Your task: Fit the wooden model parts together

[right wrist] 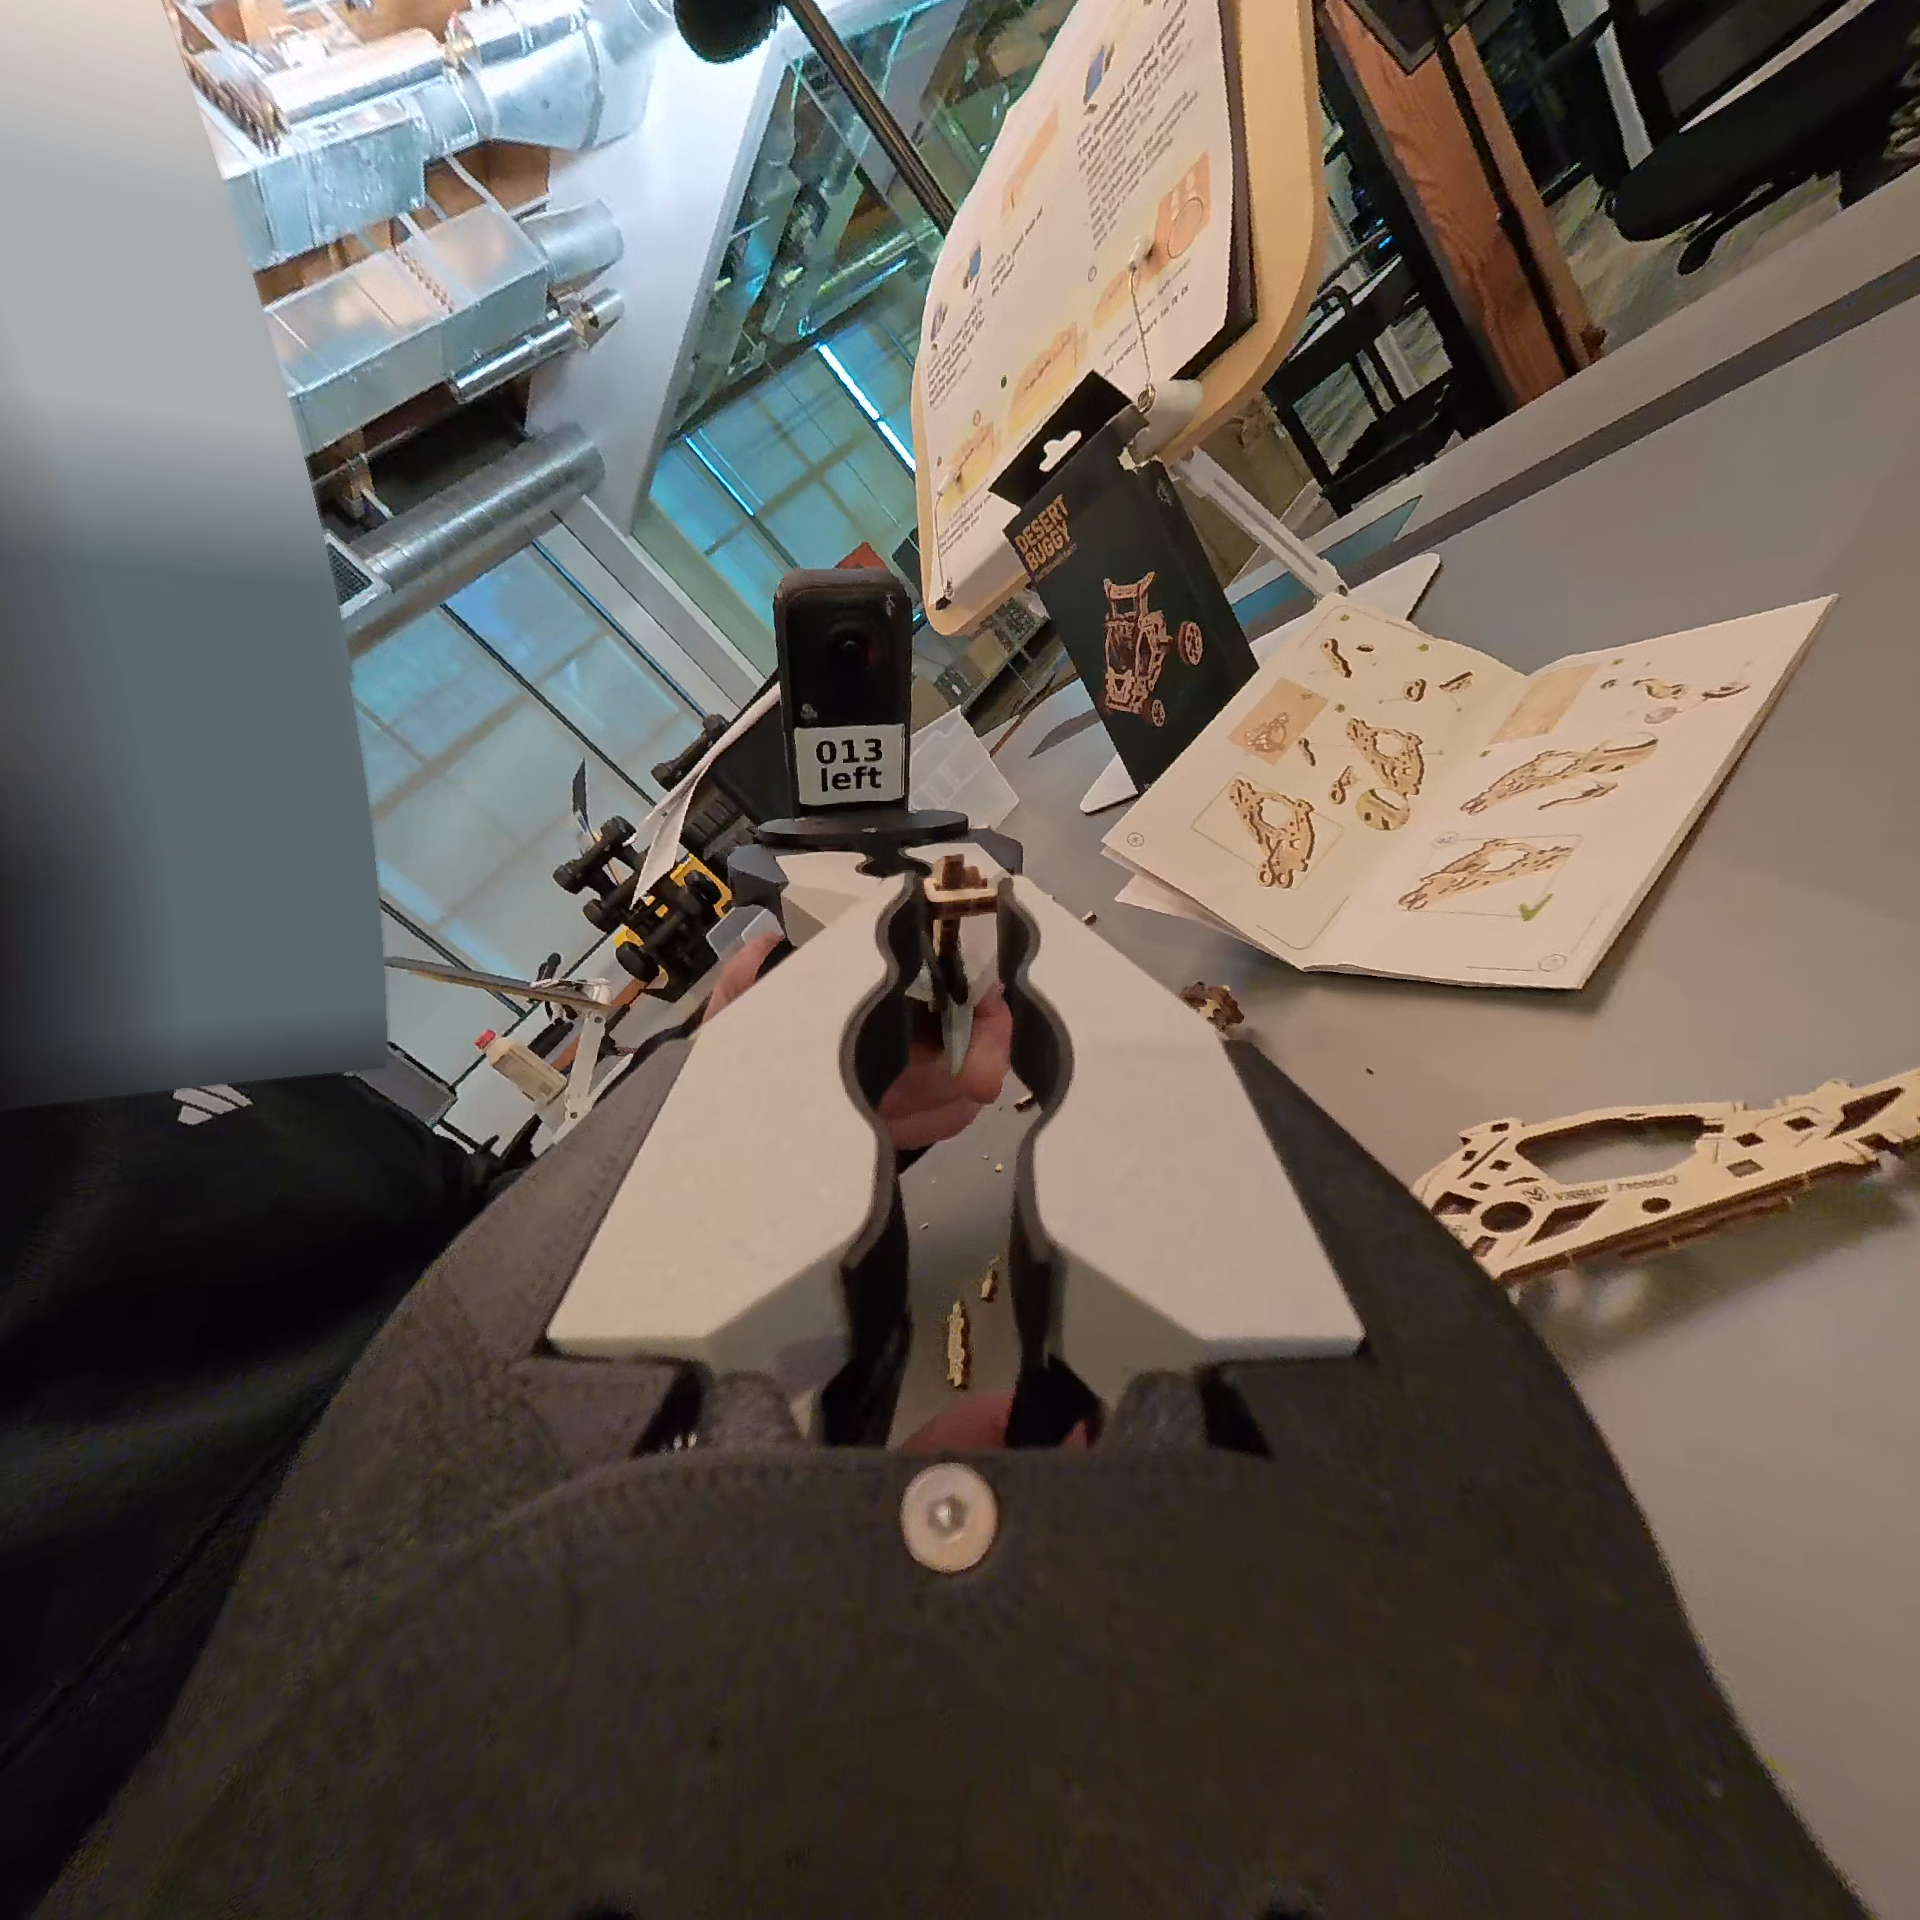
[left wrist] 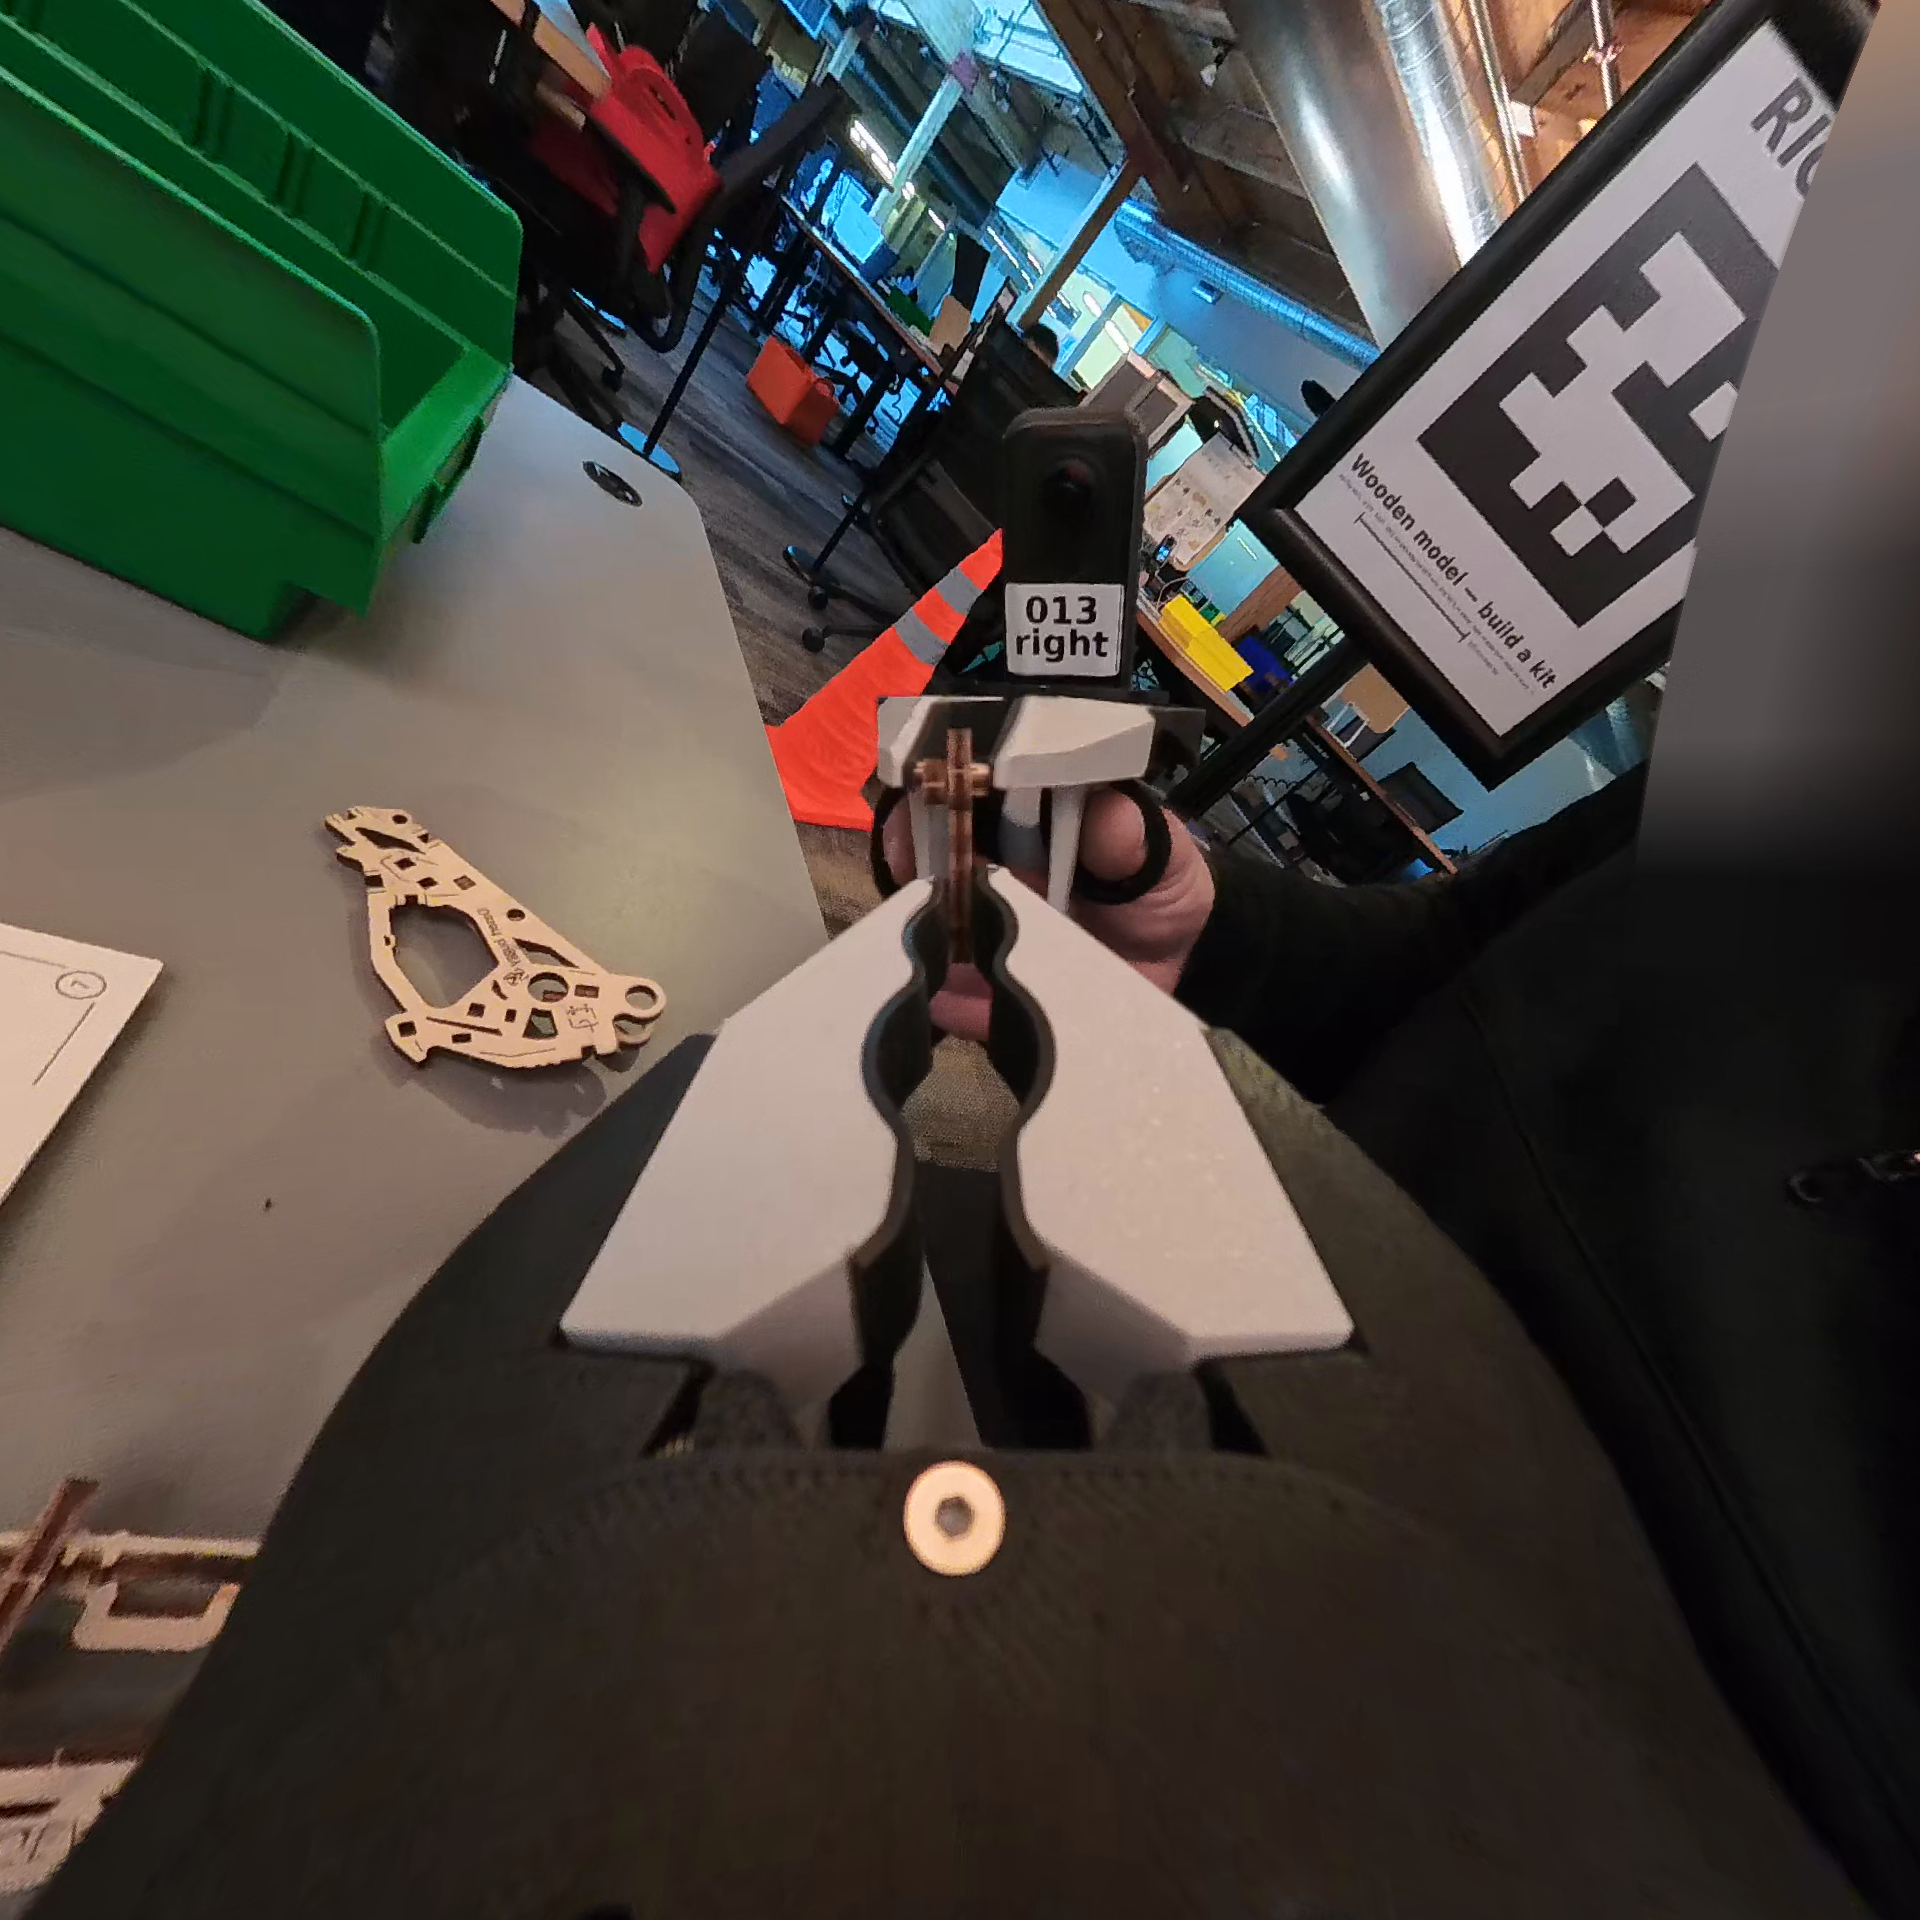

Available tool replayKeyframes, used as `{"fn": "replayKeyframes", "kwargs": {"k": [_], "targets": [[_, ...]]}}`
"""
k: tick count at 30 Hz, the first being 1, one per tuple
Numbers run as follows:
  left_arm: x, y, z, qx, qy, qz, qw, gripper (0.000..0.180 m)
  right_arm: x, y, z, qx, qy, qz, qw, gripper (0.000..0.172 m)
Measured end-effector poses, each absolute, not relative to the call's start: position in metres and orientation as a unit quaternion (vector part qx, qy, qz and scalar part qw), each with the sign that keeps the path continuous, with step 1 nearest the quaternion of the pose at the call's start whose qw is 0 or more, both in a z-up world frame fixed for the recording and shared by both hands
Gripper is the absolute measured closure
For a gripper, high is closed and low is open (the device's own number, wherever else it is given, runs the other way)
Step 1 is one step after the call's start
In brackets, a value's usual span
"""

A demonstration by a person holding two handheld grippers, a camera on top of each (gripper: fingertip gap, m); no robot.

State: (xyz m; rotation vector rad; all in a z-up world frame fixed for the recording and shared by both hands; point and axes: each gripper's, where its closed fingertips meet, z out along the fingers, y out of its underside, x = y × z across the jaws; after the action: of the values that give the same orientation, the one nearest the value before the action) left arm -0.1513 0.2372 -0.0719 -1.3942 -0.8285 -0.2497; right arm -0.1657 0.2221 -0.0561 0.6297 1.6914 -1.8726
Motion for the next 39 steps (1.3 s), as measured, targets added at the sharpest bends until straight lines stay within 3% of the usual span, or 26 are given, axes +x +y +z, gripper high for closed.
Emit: {"fn": "replayKeyframes", "kwargs": {"k": [8,18,28,39], "targets": [[-0.152,0.236,-0.070,-0.639,-0.367,-0.078,0.671,0.179,-0.165,0.222,-0.052,0.219,0.642,-0.695,0.239,0.161],[-0.159,0.236,-0.065,-0.588,-0.387,-0.071,0.707,0.180,-0.172,0.220,-0.050,0.298,0.554,-0.722,0.290,0.161],[-0.154,0.238,-0.071,-0.668,-0.347,-0.011,0.658,0.179,-0.165,0.220,-0.050,0.222,0.642,-0.699,0.224,0.161],[-0.145,0.239,-0.072,-0.719,-0.300,0.002,0.626,0.179,-0.157,0.224,-0.050,0.180,0.680,-0.663,0.257,0.162]]}}
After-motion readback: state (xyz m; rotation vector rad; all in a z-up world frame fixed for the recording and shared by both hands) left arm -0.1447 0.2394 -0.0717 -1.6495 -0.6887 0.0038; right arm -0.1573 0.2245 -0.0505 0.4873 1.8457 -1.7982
